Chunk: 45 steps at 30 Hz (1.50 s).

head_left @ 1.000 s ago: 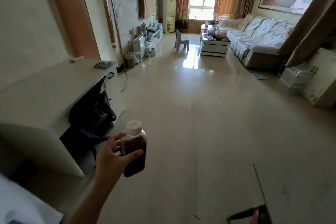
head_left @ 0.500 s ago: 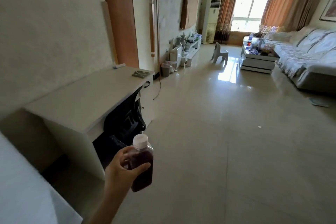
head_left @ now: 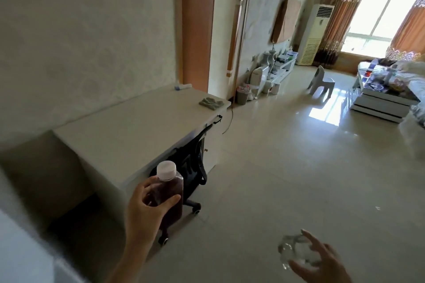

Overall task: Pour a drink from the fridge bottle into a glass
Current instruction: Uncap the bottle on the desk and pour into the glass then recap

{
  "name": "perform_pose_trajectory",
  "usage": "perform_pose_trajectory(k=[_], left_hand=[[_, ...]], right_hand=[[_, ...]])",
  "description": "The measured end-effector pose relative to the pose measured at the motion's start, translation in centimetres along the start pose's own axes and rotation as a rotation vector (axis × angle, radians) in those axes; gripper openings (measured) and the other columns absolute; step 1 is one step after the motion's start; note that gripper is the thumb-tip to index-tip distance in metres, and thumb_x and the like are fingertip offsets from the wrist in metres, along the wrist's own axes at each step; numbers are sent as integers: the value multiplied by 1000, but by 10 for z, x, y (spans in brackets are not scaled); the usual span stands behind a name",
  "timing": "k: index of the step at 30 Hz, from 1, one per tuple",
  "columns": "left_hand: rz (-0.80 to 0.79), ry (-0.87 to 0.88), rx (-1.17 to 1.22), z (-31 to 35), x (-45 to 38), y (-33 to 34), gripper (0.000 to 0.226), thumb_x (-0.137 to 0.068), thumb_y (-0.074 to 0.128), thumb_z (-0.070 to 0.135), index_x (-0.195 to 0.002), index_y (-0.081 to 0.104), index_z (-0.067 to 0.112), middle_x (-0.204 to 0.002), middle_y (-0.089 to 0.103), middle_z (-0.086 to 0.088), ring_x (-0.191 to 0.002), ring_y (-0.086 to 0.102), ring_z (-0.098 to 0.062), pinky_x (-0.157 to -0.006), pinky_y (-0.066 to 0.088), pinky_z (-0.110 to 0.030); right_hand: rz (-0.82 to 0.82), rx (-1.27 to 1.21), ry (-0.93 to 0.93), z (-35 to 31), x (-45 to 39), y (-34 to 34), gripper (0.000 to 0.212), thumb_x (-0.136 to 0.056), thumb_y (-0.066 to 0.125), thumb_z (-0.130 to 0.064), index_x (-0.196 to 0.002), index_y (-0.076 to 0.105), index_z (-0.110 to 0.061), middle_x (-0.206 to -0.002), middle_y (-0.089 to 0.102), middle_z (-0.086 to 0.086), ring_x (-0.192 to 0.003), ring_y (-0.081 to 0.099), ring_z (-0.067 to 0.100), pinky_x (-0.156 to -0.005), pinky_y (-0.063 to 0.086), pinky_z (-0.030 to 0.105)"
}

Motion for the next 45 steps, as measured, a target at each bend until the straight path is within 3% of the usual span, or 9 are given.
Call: perform_pose_trajectory(k=[3, 8, 15, 18, 22, 28, 36, 40, 45], left_hand=[[38, -16, -27, -13, -38, 6, 61, -52, 88, 23, -89, 48, 49, -88, 59, 23, -83, 59, -1, -73, 49, -25], [122, -61, -63, -32, -108, 27, 62, -51, 89, 22, -102, 57, 31, -95, 60, 19, -89, 62, -8, -72, 50, -17], [271, -138, -76, -54, -196, 49, 66, -46, 84, 36, -106, 64, 18, -103, 63, 27, -93, 62, 2, -78, 54, -23], [314, -175, -83, -65, -227, 53, 63, -50, 88, 22, -107, 62, 18, -99, 66, 20, -94, 60, 8, -74, 53, -14], [322, -215, -107, -90, -270, 56, 61, -55, 87, 13, -109, 60, 20, -103, 61, 19, -94, 60, 7, -72, 51, -7], [342, -276, -107, -143, -344, 53, 63, -54, 88, 14, -102, 57, 39, -107, 65, 10, -104, 62, -14, -83, 56, -36], [362, -375, -157, -189, -412, 56, 63, -50, 91, 15, -94, 57, 44, -92, 66, 28, -93, 62, 3, -79, 53, -24], [411, -427, -150, -207, -427, 61, 62, -47, 92, 15, -94, 59, 40, -93, 68, 20, -92, 65, -3, -79, 56, -28], [411, -464, -160, -218, -437, 72, 62, -48, 91, 17, -98, 60, 36, -95, 69, 17, -93, 65, -7, -79, 56, -27]], right_hand=[[-150, 30, -98, -64, -74, 45, 81, -45, 85, -48, -116, 46, -55, -95, 56, -13, -71, 61, 4, -60, 46, 22], [-295, 67, -341, -150, -214, 110, 90, -57, 80, -48, -134, 35, -42, -115, 56, -5, -89, 59, 14, -64, 45, 24], [-484, 61, -526, -245, -370, 204, 82, -64, 73, -54, -133, 34, -32, -127, 52, -1, -106, 55, 22, -78, 50, 37], [-550, 91, -574, -273, -414, 252, 79, -63, 73, -52, -130, 37, -30, -126, 51, 1, -106, 55, 26, -80, 51, 41], [-676, 146, -595, -299, -461, 325, 82, -60, 76, -47, -129, 35, -31, -125, 51, 1, -105, 55, 27, -82, 52, 43], [-788, 226, -543, -323, -516, 417, 81, -59, 81, -30, -128, 39, -25, -125, 52, 5, -108, 54, 28, -83, 49, 37], [-774, 303, -503, -330, -573, 490, 82, -63, 81, -42, -131, 41, -22, -128, 53, 6, -113, 52, 29, -86, 44, 37], [-765, 288, -491, -335, -586, 513, 81, -66, 78, -46, -132, 38, -23, -130, 52, 7, -113, 52, 30, -86, 46, 39], [-834, 397, -557, -347, -597, 528, 105, -67, 72, -57, -146, 13, -22, -143, 38, 10, -123, 43, 35, -94, 42, 47]])
Point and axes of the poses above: each hand's wrist, its own x-axis away from the middle knuckle, its own y-axis out of the palm, z = x × y, the point moved 3 cm from there along -x, towards the middle knuckle
